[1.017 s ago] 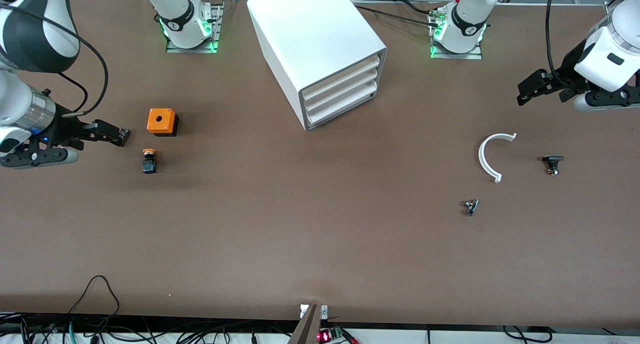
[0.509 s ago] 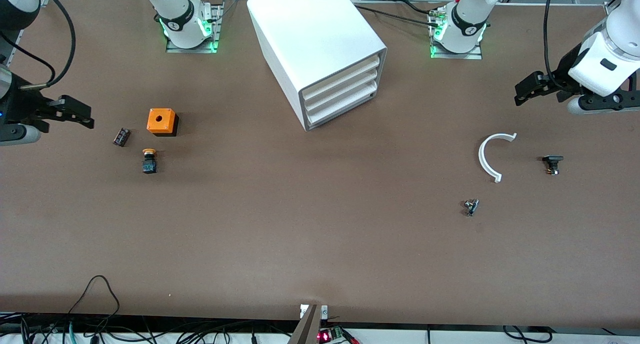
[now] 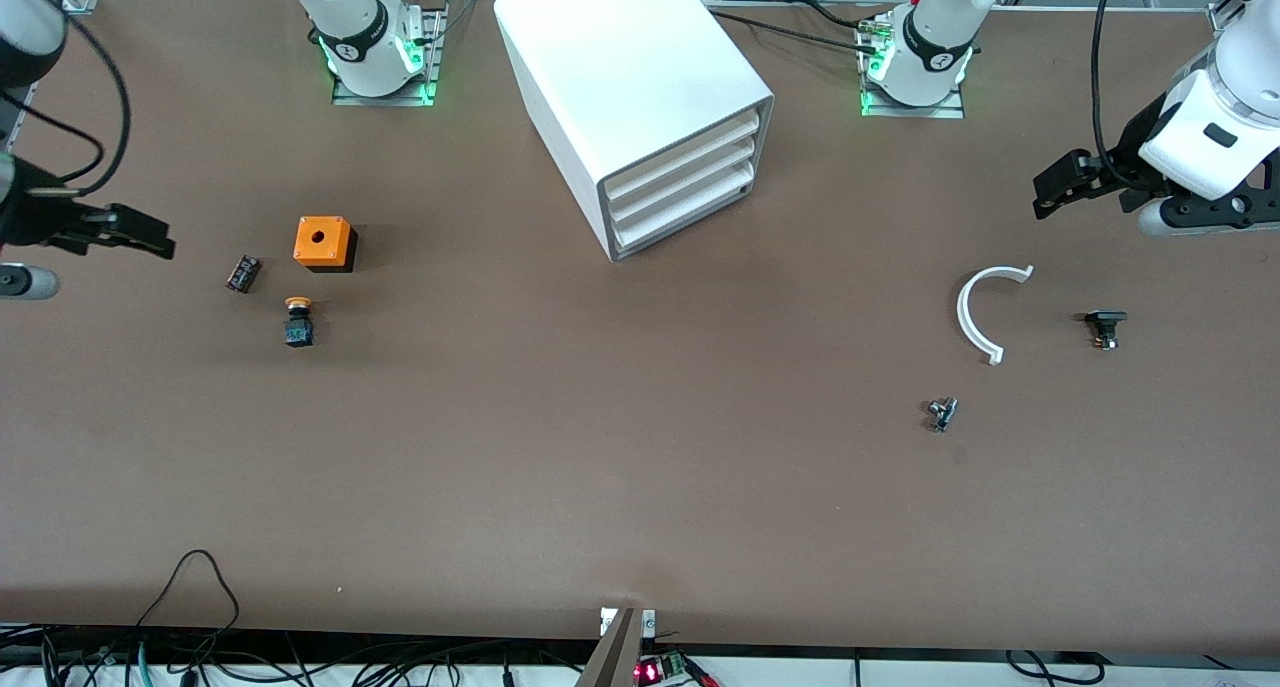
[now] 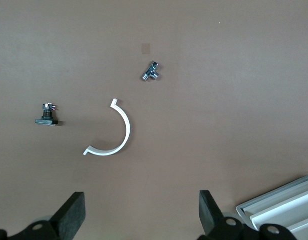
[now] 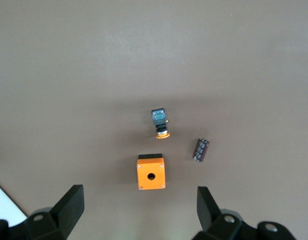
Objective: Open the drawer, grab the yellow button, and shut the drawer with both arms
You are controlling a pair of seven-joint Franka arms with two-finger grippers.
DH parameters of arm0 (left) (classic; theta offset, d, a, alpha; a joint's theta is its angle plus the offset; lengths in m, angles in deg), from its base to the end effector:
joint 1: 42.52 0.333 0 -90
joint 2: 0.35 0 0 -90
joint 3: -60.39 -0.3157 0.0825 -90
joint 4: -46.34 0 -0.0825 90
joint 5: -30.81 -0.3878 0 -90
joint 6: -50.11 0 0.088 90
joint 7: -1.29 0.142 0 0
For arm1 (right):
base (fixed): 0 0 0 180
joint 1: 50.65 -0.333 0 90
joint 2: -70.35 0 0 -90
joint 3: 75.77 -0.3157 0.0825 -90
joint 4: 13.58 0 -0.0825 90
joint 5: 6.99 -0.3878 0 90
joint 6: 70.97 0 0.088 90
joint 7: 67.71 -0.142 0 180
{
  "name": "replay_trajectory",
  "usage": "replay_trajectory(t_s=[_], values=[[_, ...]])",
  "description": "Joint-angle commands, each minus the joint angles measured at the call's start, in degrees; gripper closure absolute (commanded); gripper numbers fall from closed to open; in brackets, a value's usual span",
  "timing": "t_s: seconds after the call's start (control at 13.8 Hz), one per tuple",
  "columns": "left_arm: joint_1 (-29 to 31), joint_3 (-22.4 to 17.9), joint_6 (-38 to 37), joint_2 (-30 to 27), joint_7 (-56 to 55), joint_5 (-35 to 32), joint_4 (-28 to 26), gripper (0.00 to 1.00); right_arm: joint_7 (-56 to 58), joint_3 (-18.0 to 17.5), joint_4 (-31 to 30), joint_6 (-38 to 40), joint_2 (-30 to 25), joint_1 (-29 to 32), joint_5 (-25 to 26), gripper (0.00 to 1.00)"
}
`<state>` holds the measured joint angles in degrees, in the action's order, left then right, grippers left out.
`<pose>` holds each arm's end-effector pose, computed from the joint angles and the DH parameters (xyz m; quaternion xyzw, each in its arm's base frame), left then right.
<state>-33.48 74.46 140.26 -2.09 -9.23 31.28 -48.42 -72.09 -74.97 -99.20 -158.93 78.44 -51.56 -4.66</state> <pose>0.5431 -0.0506 0.5663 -0.9985 -0.0481 0.0253 0.0030 0.5918 -0.0043 0.5412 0.9978 -0.0369 -0.0493 0.0233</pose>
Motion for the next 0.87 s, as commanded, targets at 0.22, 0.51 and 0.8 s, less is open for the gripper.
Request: replay_trajectory(t_s=[0.22, 0.51, 0.8], values=[[-0.17, -0.18, -0.68, 0.95, 1.11, -1.0, 2.2, 0.0, 7.81, -0.27, -2.35, 0.16, -1.67, 1.7, 0.57, 0.0], [-5.6, -4.56, 0.63, 0.51, 1.11, -1.26, 1.85, 0.0, 6.4, -0.27, -5.08, -1.77, -3.25, 1.7, 0.56, 0.0], [-7.11, -7.56, 0.72, 0.51, 5.92, -1.44, 1.59, 0.0, 3.96, 0.69, -2.45, -2.03, -3.69, 1.7, 0.3, 0.0]])
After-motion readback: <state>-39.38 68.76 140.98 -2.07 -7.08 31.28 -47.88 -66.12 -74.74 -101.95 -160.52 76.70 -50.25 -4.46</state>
